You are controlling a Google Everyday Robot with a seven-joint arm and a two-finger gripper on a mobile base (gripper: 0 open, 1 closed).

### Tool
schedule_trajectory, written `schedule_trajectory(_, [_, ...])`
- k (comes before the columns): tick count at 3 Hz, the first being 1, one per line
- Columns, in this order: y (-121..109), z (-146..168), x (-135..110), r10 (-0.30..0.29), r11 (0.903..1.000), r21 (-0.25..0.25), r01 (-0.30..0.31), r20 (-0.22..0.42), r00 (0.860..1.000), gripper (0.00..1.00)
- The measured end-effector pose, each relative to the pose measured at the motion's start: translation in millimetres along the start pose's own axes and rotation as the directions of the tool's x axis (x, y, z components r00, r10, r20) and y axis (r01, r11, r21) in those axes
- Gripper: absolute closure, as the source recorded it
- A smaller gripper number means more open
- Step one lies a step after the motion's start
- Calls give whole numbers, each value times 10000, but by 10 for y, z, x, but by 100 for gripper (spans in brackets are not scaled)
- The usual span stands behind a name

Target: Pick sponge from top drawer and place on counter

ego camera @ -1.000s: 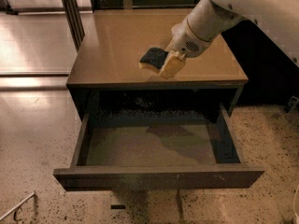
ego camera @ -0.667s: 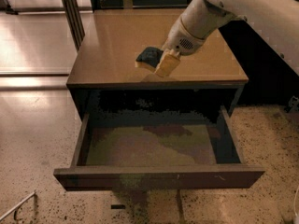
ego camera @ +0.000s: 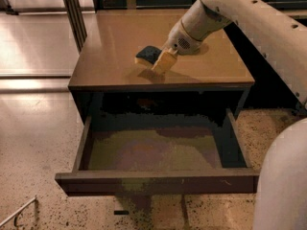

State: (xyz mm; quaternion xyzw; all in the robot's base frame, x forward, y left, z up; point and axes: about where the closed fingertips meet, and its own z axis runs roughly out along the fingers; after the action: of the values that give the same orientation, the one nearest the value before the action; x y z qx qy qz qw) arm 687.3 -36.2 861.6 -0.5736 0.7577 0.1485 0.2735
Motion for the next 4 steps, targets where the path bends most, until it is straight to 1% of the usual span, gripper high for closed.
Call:
schedule_trajectory(1, [-144,199,-3,233,9997,-89,-229,562,9981,100])
schedule_trajectory(2, [-263,400,33,323,9994,-127,-311,1008,9944,100])
schedule_trajectory(3, [-269,422,39,334,9994,-139,-321,1022,9942,82])
schedule_trajectory(4, [-269,422,39,334,9994,-140,-321,1021,9942,57])
